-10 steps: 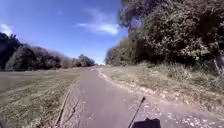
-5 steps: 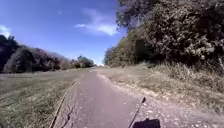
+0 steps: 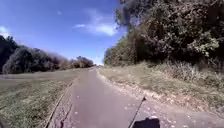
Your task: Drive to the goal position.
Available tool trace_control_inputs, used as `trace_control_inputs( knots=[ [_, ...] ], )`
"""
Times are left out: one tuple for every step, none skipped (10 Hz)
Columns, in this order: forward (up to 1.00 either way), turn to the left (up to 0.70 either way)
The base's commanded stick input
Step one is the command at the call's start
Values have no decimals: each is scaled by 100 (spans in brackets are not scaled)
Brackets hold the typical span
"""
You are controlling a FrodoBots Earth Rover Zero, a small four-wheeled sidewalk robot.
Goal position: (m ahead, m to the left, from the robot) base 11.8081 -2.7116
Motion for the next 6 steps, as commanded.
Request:
trace_control_inputs(
  knots=[
    [30,60],
    [30,57],
    [30,47],
    [30,0],
    [30,0],
    [30,0]
  ],
)
